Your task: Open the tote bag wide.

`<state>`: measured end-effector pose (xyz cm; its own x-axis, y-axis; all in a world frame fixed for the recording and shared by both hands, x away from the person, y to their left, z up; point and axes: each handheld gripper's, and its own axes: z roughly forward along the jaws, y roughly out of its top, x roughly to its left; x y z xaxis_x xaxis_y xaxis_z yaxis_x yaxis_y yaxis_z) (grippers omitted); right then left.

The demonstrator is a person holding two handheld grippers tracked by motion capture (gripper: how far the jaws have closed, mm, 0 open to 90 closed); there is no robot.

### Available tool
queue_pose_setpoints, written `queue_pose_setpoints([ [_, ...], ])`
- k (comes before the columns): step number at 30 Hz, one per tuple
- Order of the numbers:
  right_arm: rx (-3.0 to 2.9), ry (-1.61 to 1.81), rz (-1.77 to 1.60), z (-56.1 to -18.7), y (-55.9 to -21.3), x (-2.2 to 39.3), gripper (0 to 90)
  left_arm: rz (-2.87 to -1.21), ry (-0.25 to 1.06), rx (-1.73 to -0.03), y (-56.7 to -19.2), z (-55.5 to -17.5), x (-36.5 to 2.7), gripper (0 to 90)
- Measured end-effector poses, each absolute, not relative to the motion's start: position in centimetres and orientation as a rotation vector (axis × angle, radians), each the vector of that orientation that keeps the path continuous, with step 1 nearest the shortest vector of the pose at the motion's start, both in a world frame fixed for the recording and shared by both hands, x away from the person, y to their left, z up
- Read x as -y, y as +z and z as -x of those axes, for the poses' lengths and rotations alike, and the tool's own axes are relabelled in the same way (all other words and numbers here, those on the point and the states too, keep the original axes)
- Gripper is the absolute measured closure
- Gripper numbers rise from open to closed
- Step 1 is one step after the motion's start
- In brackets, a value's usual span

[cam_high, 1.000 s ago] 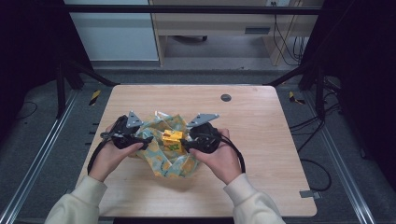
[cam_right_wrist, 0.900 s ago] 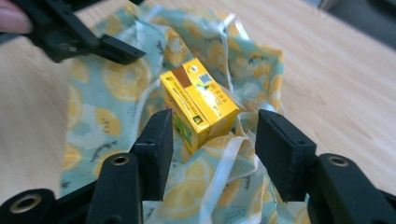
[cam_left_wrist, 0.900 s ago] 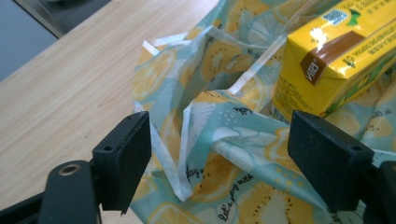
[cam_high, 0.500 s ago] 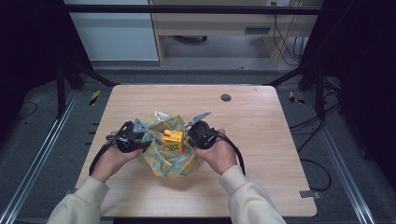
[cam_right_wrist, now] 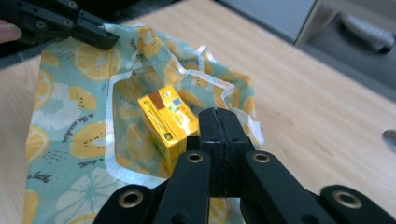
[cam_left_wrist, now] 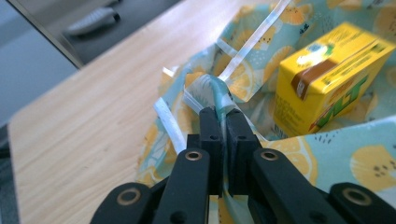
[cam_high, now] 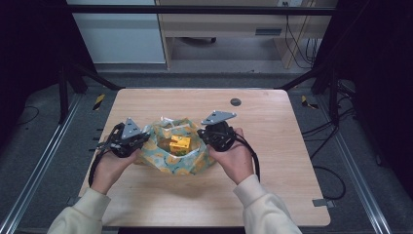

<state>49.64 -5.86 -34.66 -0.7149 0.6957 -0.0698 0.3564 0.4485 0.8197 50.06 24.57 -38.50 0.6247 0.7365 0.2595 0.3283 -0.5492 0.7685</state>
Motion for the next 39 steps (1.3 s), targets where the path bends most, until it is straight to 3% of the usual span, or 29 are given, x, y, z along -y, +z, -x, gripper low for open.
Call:
queue_pose_setpoints([
  [11, -2.193, 1.317, -0.831, -45.4, -33.1, 8.9, 90.0, -2.064, 0.720, -0.774, -37.3, -46.2, -25.9, 88.8],
  [25, -2.217, 1.342, -0.838, -42.4, -35.0, 11.8, 90.0, -2.042, 0.617, -0.730, -38.0, -43.3, -26.1, 89.0],
  [39, -2.284, 1.293, -0.856, -40.8, -37.0, 13.1, 90.0, -2.122, 0.530, -0.700, -39.6, -41.7, -25.7, 89.3],
])
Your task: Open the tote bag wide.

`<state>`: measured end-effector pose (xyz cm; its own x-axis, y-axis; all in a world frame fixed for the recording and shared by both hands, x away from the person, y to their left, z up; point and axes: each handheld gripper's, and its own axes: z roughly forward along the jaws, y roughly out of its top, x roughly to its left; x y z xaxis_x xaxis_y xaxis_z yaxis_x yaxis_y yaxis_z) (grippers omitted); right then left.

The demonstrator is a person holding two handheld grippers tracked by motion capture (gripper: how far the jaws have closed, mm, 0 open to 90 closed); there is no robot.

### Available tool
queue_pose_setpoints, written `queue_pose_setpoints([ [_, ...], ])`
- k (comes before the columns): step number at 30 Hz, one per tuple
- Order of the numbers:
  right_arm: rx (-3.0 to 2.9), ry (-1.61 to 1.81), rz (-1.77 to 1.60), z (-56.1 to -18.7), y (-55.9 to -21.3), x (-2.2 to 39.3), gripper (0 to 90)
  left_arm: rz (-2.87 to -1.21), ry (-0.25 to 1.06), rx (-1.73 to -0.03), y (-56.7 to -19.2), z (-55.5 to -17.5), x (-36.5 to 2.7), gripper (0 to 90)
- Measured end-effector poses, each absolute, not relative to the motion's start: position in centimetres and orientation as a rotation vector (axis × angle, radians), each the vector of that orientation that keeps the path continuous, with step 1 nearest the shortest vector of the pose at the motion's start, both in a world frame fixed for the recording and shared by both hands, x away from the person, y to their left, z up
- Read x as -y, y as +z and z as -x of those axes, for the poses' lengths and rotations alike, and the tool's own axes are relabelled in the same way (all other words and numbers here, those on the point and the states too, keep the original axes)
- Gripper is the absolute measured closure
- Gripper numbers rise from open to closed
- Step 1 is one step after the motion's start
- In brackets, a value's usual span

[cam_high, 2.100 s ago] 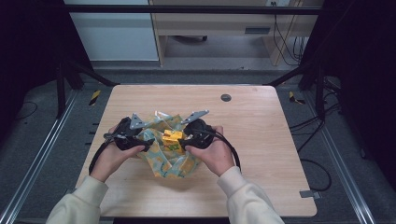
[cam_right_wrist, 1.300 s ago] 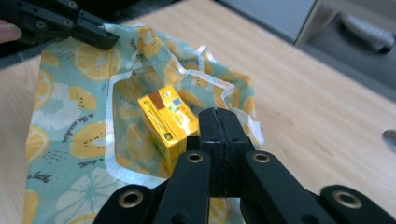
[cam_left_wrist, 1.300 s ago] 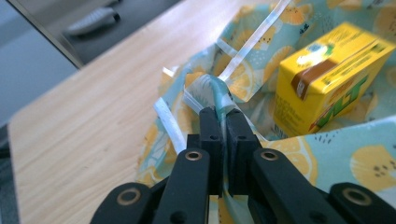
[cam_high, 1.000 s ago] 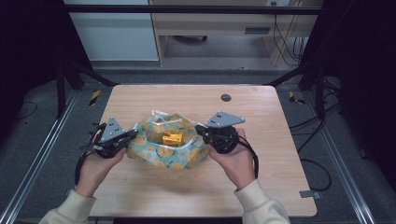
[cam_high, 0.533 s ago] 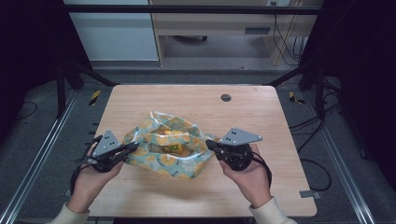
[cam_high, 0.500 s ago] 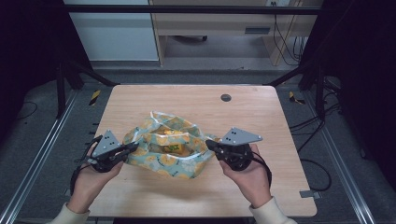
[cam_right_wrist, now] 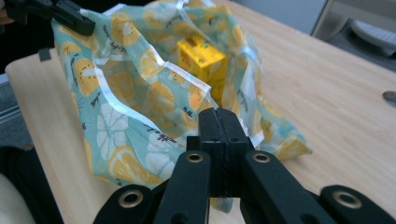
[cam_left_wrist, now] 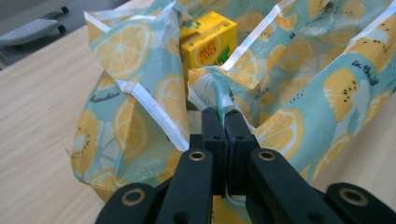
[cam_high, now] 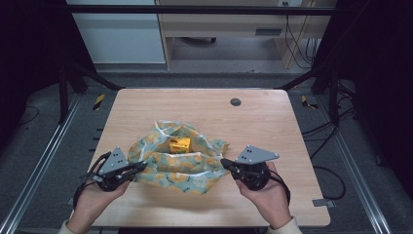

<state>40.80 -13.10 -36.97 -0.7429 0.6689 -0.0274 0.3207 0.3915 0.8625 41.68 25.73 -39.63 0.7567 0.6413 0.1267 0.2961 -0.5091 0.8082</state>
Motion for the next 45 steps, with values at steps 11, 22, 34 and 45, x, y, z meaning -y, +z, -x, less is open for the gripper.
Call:
queue_pose_setpoints([
  [11, -2.404, 1.222, -0.919, -41.3, -41.5, 12.7, 88.7, -2.223, 0.441, -0.734, -43.5, -42.1, -25.4, 89.0],
  [22, -2.419, 1.186, -0.870, -45.2, -39.1, 9.9, 53.0, -2.266, 0.503, -0.746, -44.6, -43.4, -24.8, 89.0],
  [34, -2.468, 1.073, -0.858, -49.2, -39.8, 6.1, 52.9, -2.250, 0.522, -0.804, -45.3, -44.6, -26.1, 88.5],
  [45, -2.412, 1.049, -0.948, -53.4, -40.6, 5.7, 90.0, -2.261, 0.528, -0.821, -45.9, -45.7, -25.9, 88.3],
])
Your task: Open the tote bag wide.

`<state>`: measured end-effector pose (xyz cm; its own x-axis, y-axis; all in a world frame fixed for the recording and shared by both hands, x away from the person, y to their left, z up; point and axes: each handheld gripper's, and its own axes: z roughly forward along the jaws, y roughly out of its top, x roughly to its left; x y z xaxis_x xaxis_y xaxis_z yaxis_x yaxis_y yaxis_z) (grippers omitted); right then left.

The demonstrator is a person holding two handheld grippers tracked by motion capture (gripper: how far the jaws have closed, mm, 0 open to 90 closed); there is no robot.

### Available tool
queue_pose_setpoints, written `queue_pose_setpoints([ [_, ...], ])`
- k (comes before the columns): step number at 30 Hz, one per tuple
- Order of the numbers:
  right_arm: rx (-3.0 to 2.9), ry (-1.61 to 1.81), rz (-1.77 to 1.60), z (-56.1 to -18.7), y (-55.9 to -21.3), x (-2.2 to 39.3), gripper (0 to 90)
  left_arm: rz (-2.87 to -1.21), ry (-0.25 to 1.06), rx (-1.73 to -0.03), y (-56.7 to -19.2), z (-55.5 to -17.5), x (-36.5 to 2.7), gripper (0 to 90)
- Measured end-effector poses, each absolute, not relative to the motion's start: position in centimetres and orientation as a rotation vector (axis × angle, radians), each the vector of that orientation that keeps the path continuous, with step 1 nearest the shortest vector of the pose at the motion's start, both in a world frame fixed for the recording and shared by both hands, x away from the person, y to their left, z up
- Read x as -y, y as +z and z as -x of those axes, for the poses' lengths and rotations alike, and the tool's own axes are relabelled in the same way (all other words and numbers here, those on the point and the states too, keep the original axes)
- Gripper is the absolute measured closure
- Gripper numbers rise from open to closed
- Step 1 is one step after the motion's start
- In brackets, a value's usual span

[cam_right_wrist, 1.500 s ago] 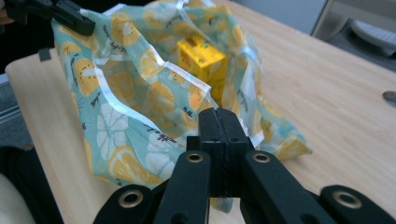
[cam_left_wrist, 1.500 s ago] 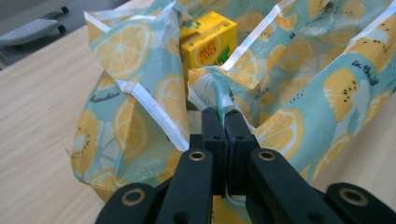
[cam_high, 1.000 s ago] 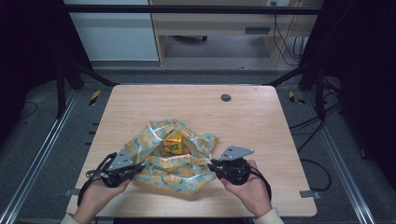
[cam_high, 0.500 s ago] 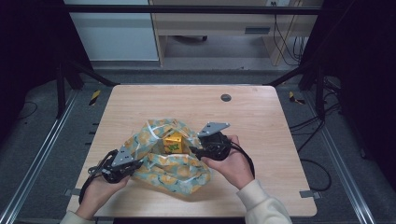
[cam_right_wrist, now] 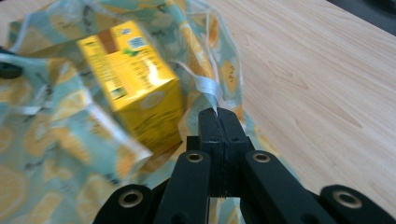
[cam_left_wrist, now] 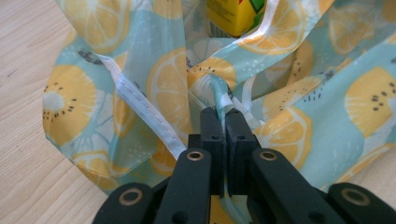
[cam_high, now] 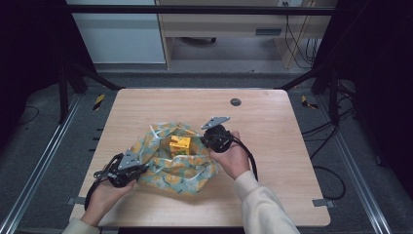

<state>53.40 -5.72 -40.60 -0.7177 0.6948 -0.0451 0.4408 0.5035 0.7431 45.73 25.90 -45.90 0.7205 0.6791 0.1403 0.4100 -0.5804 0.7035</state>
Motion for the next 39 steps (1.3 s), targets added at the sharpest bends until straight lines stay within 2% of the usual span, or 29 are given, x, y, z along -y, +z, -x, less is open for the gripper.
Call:
queue_pose_setpoints([
  [8, -2.432, 1.009, -1.053, -56.9, -43.2, 5.7, 90.0, -2.317, 0.496, -0.842, -47.1, -46.5, -25.9, 88.4],
  [23, -2.445, 0.978, -1.125, -57.8, -45.0, 6.8, 87.5, -2.379, 0.442, -0.805, -47.7, -45.4, -25.6, 88.4],
  [29, -2.415, 0.996, -1.120, -57.6, -44.8, 7.0, 77.3, -2.381, 0.429, -0.793, -47.6, -45.0, -25.4, 88.3],
  [39, -2.329, 1.024, -1.090, -56.6, -42.2, 7.5, 51.1, -2.381, 0.419, -0.780, -47.7, -44.7, -25.2, 87.9],
])
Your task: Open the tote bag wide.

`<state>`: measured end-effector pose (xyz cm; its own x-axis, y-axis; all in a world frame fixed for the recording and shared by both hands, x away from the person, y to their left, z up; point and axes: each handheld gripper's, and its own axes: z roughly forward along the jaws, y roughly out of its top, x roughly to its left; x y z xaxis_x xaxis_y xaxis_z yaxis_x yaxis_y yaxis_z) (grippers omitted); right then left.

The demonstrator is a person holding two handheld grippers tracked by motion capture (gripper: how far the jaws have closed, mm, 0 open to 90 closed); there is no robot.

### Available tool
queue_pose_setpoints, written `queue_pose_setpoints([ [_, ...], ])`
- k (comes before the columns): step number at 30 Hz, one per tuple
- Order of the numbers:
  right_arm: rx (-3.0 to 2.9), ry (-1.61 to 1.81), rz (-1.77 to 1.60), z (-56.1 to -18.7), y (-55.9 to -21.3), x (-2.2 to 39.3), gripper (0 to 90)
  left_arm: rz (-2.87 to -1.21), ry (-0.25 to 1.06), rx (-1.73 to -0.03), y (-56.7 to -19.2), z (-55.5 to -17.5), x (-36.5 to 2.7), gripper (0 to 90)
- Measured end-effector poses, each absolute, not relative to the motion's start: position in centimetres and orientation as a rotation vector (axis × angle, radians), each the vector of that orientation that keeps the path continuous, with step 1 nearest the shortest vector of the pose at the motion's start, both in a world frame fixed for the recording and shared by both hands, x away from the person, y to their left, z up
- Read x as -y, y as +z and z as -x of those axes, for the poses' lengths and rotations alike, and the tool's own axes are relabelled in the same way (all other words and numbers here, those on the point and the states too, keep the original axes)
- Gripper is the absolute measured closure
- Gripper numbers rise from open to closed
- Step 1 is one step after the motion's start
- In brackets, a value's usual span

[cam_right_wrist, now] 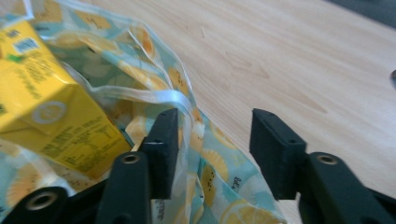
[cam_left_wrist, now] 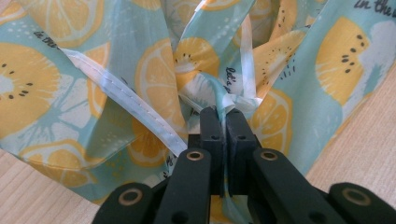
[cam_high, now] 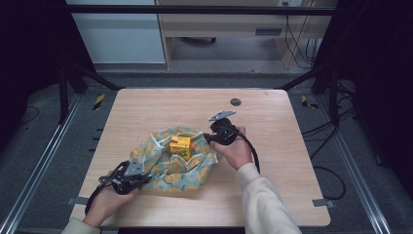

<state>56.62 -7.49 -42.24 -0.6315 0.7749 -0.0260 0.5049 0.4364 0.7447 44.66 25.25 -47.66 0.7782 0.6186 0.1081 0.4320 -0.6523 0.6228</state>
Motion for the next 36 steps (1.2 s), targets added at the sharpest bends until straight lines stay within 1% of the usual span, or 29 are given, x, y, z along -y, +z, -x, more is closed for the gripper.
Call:
queue_pose_setpoints([
  [1, -2.329, 1.024, -1.090, -56.6, -42.2, 7.5, 51.1, -2.383, 0.418, -0.779, -47.6, -44.6, -25.2, 87.9],
  [2, -2.318, 1.032, -1.079, -56.1, -41.4, 7.6, 47.1, -2.383, 0.417, -0.775, -47.6, -44.5, -25.2, 87.8],
  [4, -2.308, 1.045, -1.076, -55.8, -41.0, 7.7, 45.5, -2.383, 0.417, -0.774, -47.6, -44.5, -25.2, 87.8],
  [5, -2.300, 1.056, -1.066, -55.1, -40.2, 8.0, 42.4, -2.383, 0.413, -0.772, -47.6, -44.4, -25.2, 87.9],
  [12, -2.307, 1.054, -1.036, -53.7, -39.1, 8.4, 37.2, -2.391, 0.405, -0.760, -47.6, -44.0, -24.9, 87.9],
  [13, -2.304, 1.057, -1.032, -53.2, -38.7, 8.5, 34.7, -2.390, 0.394, -0.757, -47.7, -43.9, -24.7, 87.9],
  [17, -2.307, 1.052, -1.018, -52.3, -38.1, 8.7, 30.0, -2.393, 0.378, -0.739, -47.7, -43.6, -24.3, 87.9],
  [21, -2.310, 1.049, -0.999, -51.4, -37.8, 8.8, 27.9, -2.389, 0.380, -0.734, -47.7, -43.5, -24.1, 86.4],
  [26, -2.308, 1.061, -0.988, -50.5, -37.6, 9.1, 25.6, -2.351, 0.427, -0.745, -47.3, -43.3, -24.3, 69.4],
  [27, -2.309, 1.065, -0.994, -49.9, -37.6, 9.3, 24.0, -2.319, 0.455, -0.755, -46.7, -43.1, -24.5, 63.5],
  [30, -2.306, 1.072, -0.996, -49.1, -37.5, 9.6, 21.5, -2.269, 0.480, -0.761, -45.6, -42.9, -24.7, 53.4],
  [33, -2.301, 1.080, -0.988, -48.6, -37.3, 9.9, 20.7, -2.228, 0.472, -0.760, -44.6, -42.7, -24.8, 47.7],
  [34, -2.301, 1.085, -0.982, -48.0, -37.2, 10.2, 19.6, -2.192, 0.486, -0.739, -43.3, -42.5, -24.8, 47.0],
  [35, -2.301, 1.085, -0.982, -48.0, -37.2, 10.2, 19.6, -2.192, 0.486, -0.739, -43.3, -42.5, -24.8, 46.4],
  [36, -2.300, 1.086, -0.988, -47.7, -37.2, 10.2, 19.4, -2.184, 0.503, -0.726, -42.5, -42.5, -24.7, 46.4],
])
